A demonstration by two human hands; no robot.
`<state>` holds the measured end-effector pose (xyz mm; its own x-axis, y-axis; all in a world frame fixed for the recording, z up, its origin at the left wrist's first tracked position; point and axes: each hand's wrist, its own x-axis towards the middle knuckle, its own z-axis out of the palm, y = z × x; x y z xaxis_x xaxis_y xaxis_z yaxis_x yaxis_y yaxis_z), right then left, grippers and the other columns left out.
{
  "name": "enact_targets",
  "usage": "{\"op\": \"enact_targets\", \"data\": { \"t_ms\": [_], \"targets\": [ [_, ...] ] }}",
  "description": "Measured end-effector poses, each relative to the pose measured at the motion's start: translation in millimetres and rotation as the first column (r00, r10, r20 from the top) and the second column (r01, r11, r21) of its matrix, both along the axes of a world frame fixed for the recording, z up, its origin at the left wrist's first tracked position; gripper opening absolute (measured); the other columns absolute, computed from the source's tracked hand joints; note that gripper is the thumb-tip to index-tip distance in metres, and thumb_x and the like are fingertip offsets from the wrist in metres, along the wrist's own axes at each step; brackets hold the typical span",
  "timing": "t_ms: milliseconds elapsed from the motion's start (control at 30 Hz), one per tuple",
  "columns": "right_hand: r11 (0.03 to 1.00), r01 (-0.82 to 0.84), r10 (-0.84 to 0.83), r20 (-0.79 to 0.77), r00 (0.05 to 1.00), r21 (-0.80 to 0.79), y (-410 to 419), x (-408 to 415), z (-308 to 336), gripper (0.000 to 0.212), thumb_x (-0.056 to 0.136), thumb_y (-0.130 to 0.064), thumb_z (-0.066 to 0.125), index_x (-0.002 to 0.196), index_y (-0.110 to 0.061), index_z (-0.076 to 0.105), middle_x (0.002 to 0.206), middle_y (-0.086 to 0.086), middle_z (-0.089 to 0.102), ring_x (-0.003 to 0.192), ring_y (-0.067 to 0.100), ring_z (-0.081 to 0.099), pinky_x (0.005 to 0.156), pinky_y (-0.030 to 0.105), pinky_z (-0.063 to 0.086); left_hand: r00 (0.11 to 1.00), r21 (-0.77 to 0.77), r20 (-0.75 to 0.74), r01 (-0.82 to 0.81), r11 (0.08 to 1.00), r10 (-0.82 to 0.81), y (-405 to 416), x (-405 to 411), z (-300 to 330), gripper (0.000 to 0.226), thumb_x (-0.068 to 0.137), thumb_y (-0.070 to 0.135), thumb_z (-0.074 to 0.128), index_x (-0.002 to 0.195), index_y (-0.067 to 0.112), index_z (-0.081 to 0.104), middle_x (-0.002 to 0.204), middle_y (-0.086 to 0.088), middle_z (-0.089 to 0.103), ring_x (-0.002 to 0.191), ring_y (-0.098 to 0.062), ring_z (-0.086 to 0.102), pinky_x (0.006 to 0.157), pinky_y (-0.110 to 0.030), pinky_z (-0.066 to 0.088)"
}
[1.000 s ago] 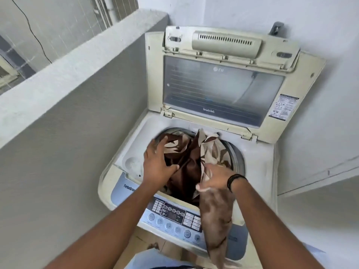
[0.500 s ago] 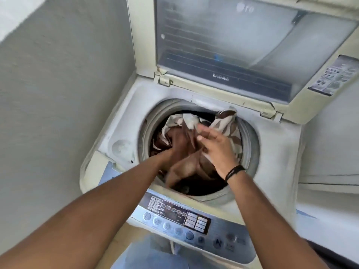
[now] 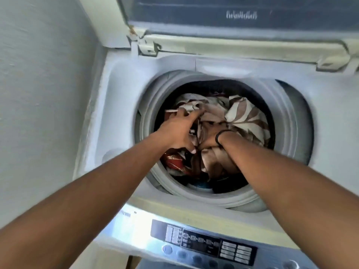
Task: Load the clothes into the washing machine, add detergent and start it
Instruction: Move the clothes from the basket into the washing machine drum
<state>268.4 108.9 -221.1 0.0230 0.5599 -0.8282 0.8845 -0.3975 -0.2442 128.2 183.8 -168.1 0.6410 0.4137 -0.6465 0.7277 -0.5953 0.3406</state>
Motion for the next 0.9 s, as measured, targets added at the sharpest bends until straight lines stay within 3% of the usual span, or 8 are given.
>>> {"op": "enact_targets", "data": {
  "t_ms": [133,233,333,433,533,667,800,900],
  "targets": [
    [0.995,0.104,-0.104,0.002,0.995,0.003,9,15,-31,0.143,0.034,-0.084,0.065,0.154,-0.028,0.011,0.157,0.011,0.030,0.142,0.034,0.035,0.113,0.046,0.037,0.970,-0.096,-0.193,0.134,0.986,-0.151,5,9,-54,0.166,0.028,0.055,0.095,0.150,0.054,-0.017,0.163,-0.022,-0.019,0.145,-0.057,-0.017,0.108,-0.078,0.024],
    [0.971,0.203,-0.207,0.026,0.978,0.123,14,25,-30,0.114,0.065,-0.073,0.067,0.151,-0.017,0.019,0.151,0.017,0.038,0.134,0.034,0.045,0.104,0.040,0.043,0.935,-0.057,-0.336,0.098,0.994,-0.112,8,13,-78,0.153,0.053,0.046,0.096,0.149,0.050,-0.024,0.161,-0.013,-0.032,0.146,-0.053,-0.018,0.109,-0.072,0.030],
    [0.949,0.239,-0.259,0.076,0.963,0.204,13,29,-30,0.089,0.083,-0.064,0.055,0.152,-0.015,0.026,0.146,0.016,0.047,0.128,0.035,0.051,0.098,0.038,0.045,0.969,0.017,-0.244,0.032,0.999,-0.027,24,25,-81,0.114,0.083,0.046,0.075,0.154,0.047,-0.014,0.165,-0.019,-0.016,0.148,-0.055,0.007,0.110,-0.064,0.036],
    [0.907,0.373,-0.378,-0.011,0.926,0.198,0,31,-19,0.082,0.088,-0.058,0.056,0.153,-0.018,0.026,0.150,0.013,0.046,0.132,0.033,0.048,0.104,0.037,0.041,0.986,0.098,-0.127,-0.097,0.990,0.109,30,29,-75,0.090,0.092,0.043,0.061,0.158,0.042,0.001,0.165,-0.022,-0.002,0.142,-0.054,0.027,0.108,-0.061,0.040],
    [0.818,0.559,-0.532,-0.187,0.826,0.140,-24,28,-3,0.089,0.086,-0.051,0.065,0.157,-0.023,0.019,0.156,0.008,0.038,0.139,0.029,0.042,0.106,0.032,0.036,0.977,0.129,-0.162,-0.117,0.985,0.137,13,24,-59,0.093,0.091,0.034,0.062,0.157,0.043,-0.004,0.166,-0.016,-0.012,0.146,-0.052,0.018,0.107,-0.065,0.038],
    [0.884,0.467,-0.466,-0.169,0.869,-0.038,-64,14,24,0.088,0.086,-0.045,0.064,0.158,-0.028,0.015,0.151,0.009,0.045,0.130,0.030,0.050,0.104,0.035,0.044,0.958,-0.006,-0.284,-0.047,0.999,0.043,-11,10,-38,0.105,0.088,0.018,0.066,0.156,0.046,-0.009,0.166,-0.015,-0.018,0.150,-0.050,0.000,0.115,-0.065,0.028],
    [0.867,0.499,-0.488,-0.237,0.840,-0.017,-89,9,62,0.045,0.092,-0.041,0.060,0.130,-0.017,0.058,0.124,0.006,0.064,0.113,0.027,0.060,0.092,0.034,0.049,0.977,-0.032,-0.210,-0.046,0.998,0.038,-20,-3,-6,0.096,0.082,0.041,0.073,0.159,0.031,0.016,0.161,-0.025,0.023,0.146,-0.042,0.029,0.115,-0.050,0.037],
    [0.796,0.602,-0.552,-0.334,0.764,0.063,-104,10,97,0.037,0.094,-0.041,0.060,0.120,-0.015,0.062,0.116,0.005,0.067,0.108,0.024,0.062,0.090,0.034,0.049,0.989,-0.011,-0.018,-0.147,0.989,0.146,-33,-9,29,0.076,0.086,0.038,0.070,0.152,0.017,0.038,0.148,-0.015,0.051,0.137,-0.032,0.045,0.108,-0.044,0.043]
  ]
}}
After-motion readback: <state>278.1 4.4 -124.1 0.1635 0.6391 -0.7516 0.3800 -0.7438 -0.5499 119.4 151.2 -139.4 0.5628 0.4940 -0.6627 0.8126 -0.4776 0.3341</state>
